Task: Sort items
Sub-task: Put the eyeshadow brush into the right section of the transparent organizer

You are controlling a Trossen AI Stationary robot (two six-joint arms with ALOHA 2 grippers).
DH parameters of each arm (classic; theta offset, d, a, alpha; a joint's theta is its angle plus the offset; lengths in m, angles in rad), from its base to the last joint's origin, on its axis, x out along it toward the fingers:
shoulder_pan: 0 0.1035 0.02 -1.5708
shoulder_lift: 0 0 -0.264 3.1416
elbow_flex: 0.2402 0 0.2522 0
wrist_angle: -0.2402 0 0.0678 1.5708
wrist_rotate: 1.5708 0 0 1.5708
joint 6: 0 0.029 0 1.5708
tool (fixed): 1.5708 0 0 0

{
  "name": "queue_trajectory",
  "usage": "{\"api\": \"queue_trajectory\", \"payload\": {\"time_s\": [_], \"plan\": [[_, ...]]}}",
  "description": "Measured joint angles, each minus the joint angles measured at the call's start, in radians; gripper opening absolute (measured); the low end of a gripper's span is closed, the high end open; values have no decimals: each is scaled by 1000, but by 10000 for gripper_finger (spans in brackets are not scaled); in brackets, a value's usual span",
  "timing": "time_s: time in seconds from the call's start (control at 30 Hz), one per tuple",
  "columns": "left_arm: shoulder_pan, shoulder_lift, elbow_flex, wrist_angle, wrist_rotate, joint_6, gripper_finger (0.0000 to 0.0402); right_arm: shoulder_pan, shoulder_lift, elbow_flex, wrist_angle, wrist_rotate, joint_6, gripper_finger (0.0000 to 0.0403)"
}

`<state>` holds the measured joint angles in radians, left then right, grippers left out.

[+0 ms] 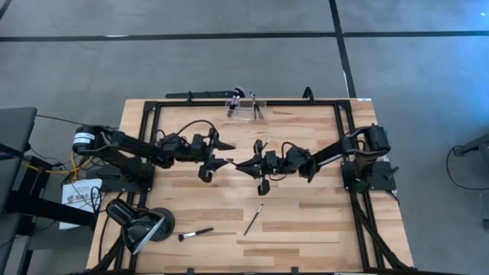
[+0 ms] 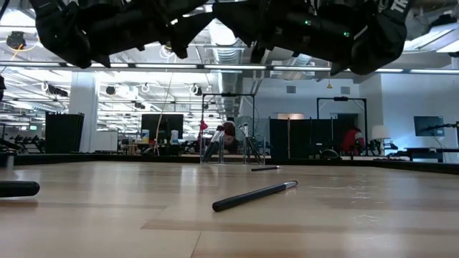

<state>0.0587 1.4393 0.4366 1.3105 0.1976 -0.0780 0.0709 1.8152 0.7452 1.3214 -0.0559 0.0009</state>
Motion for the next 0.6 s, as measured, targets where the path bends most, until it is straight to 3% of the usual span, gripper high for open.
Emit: {"api": "queue_trajectory", "payload": {"time_s": [0.23, 0.43, 0.6], "plan": [[-8, -18, 0, 7, 135, 17, 207, 1, -10, -1, -5, -1, -7, 8], [-49, -12, 0, 11, 35, 91, 209, 7, -11, -1, -33, 2, -9, 8], [-58, -11, 10, 18, 23, 103, 203, 5, -11, -1, -35, 2, -10, 8]]}}
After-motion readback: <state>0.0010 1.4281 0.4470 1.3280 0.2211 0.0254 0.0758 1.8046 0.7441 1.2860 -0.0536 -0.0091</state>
